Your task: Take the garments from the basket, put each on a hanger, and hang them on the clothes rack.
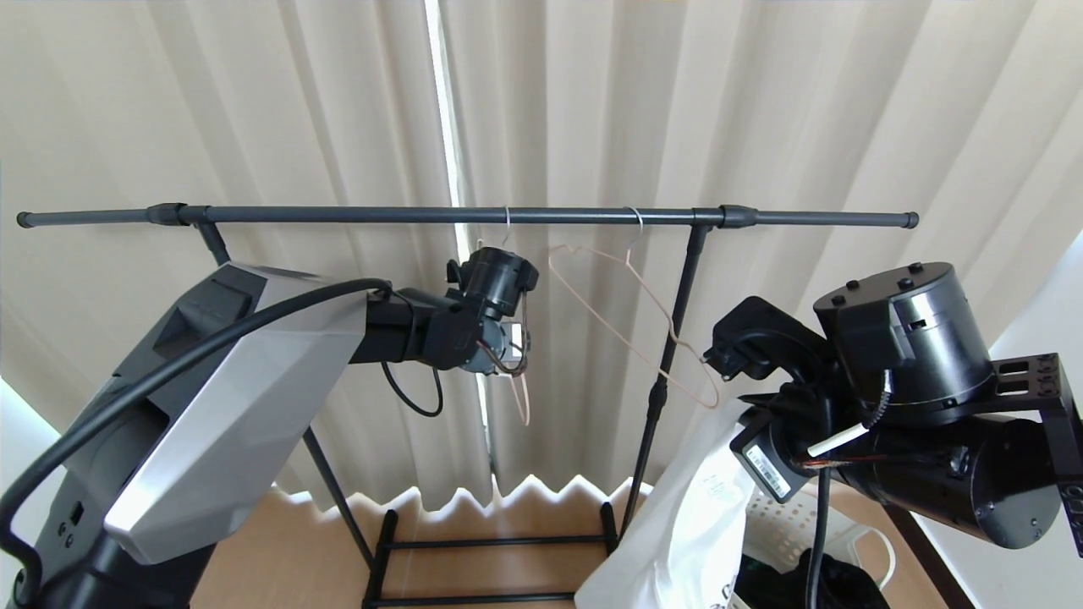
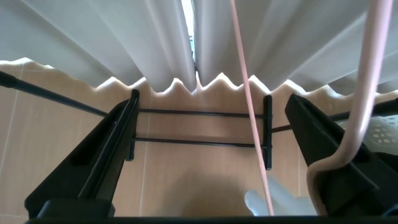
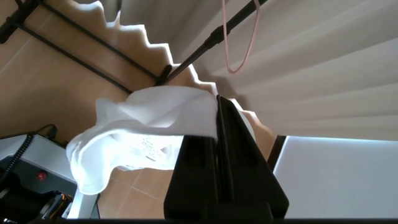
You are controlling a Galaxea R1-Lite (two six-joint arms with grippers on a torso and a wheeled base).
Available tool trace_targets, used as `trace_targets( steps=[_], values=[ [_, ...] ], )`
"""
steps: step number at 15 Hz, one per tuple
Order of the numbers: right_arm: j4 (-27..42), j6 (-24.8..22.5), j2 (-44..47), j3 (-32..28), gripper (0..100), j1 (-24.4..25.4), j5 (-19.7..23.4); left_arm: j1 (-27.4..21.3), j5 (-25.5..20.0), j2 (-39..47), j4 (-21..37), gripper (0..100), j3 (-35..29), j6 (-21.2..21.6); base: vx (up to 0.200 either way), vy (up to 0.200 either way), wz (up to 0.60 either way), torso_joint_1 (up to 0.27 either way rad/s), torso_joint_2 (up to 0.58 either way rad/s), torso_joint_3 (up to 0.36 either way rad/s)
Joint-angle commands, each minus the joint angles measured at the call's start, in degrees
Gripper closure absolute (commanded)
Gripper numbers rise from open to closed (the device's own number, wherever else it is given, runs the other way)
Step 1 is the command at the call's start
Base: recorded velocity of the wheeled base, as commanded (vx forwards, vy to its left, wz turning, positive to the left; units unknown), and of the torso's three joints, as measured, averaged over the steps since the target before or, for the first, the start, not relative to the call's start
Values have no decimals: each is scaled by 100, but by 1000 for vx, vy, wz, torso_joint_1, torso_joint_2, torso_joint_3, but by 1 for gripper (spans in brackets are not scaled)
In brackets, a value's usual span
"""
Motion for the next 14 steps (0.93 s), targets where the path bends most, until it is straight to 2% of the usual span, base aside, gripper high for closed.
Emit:
trace_targets(
  steps=[1, 2, 3, 14],
  values=[
    [-1, -3, 10, -3, 100, 0, -5, -6, 12, 37, 2, 0, 41, -12, 0, 0, 0, 0, 0, 0],
    [-1, -3, 19, -3, 100, 0, 4, -6, 12, 37, 2, 0, 50, -12, 0, 0, 0, 0, 0, 0],
    [-1, -3, 28, -3, 100, 0, 4, -15, 12, 20, 2, 100, 58, -12, 0, 0, 0, 0, 0, 0],
    [-1, -30, 19, 14, 100, 44, -5, -32, 56, -191, 2, 100, 164, -65, 0, 0, 0, 0, 0, 0]
  ],
)
